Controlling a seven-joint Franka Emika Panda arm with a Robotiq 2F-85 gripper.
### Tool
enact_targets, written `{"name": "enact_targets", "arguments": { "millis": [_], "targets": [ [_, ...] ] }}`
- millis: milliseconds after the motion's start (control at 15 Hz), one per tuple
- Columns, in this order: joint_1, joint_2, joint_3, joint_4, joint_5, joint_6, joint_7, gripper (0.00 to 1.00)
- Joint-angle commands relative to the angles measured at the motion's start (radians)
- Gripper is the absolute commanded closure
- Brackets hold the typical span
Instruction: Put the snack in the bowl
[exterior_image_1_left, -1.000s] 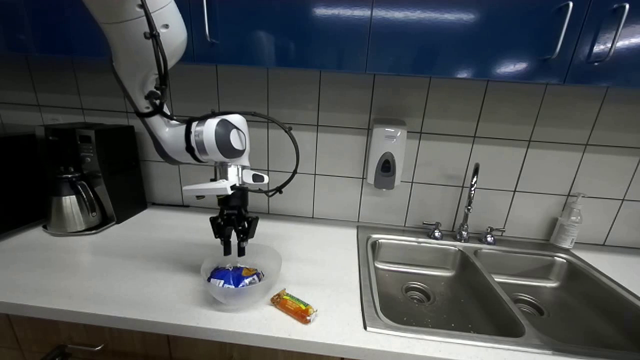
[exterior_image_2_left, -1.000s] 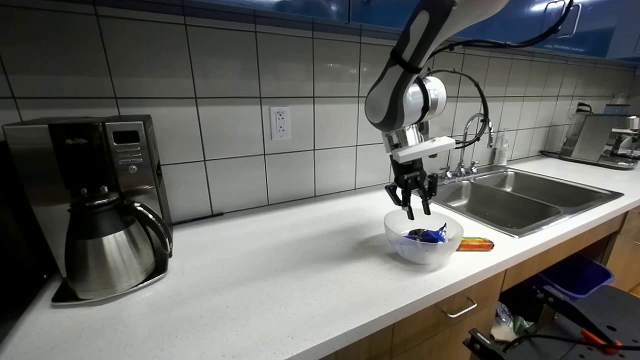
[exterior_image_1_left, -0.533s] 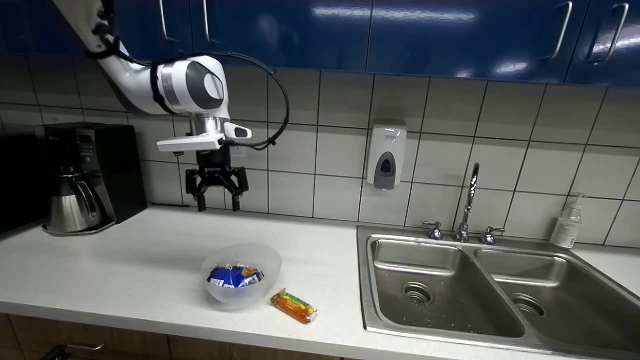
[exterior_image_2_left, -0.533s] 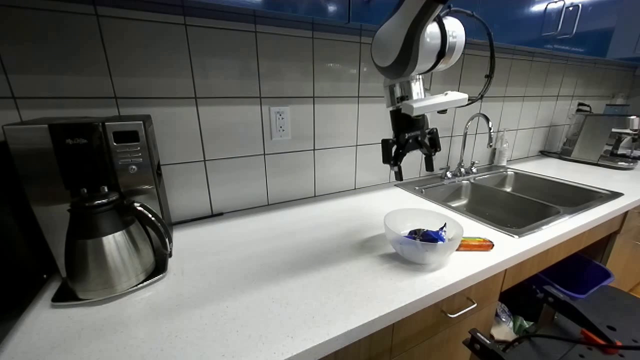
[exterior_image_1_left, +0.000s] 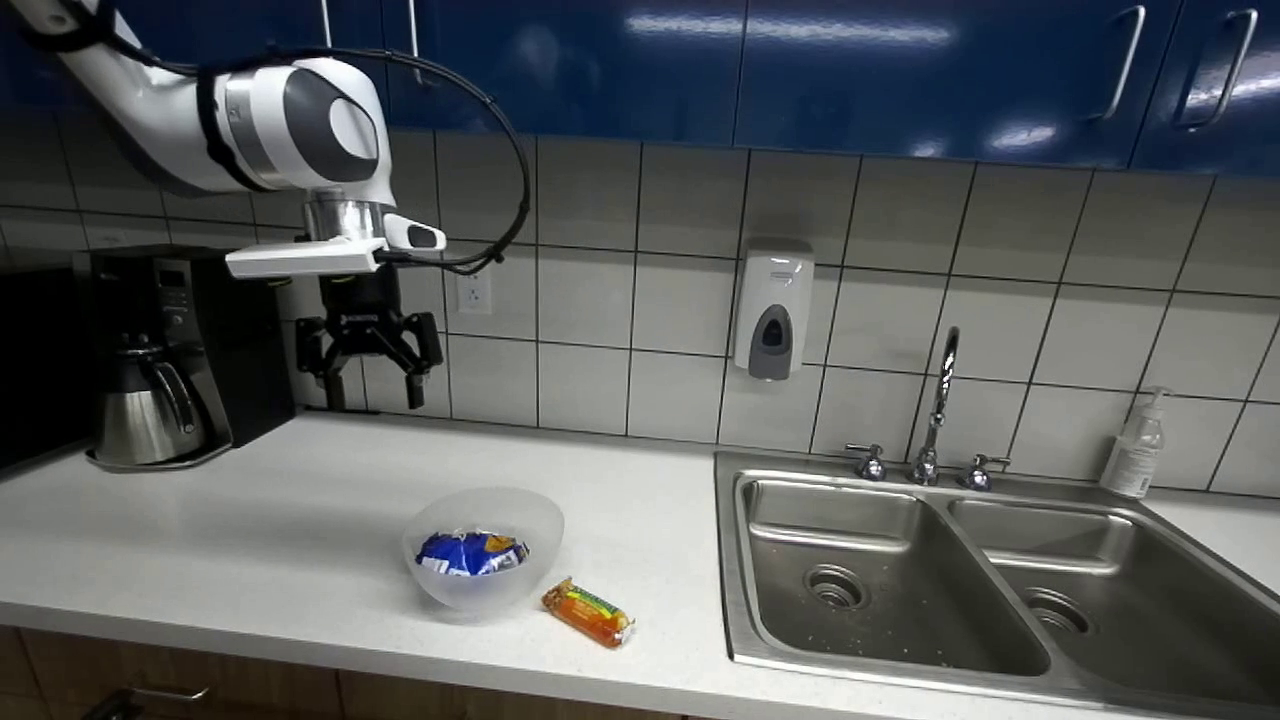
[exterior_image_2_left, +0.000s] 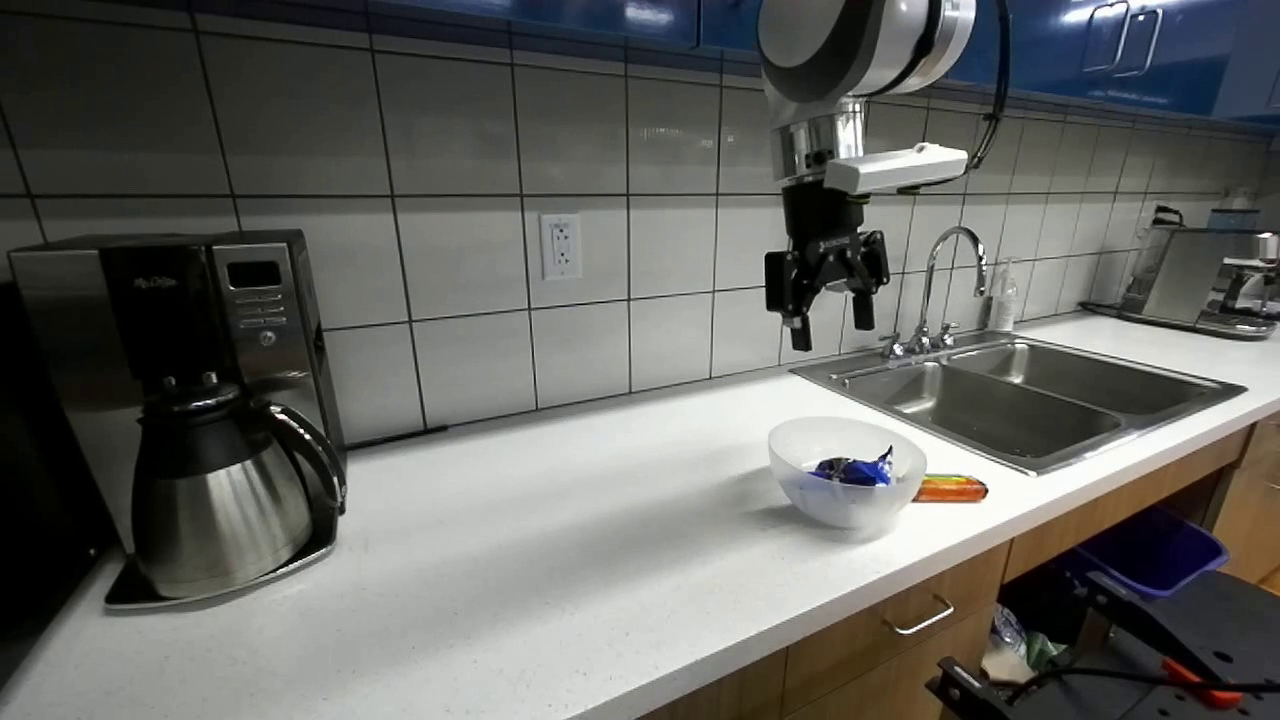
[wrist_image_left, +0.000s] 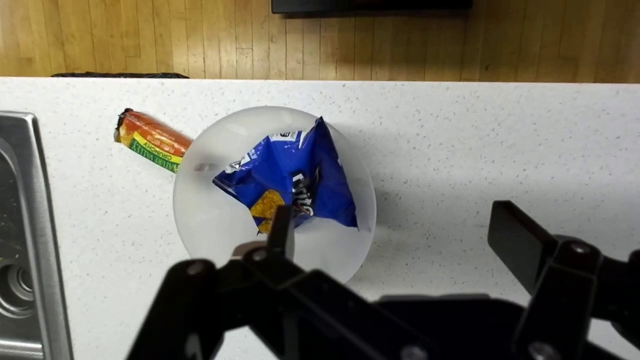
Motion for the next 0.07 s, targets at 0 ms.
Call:
{"name": "enact_targets", "arguments": {
  "millis": [0],
  "targets": [
    [-0.013,0.007,0.010,0.004,0.001,-0.001,-0.001,0.00]
  ]
}}
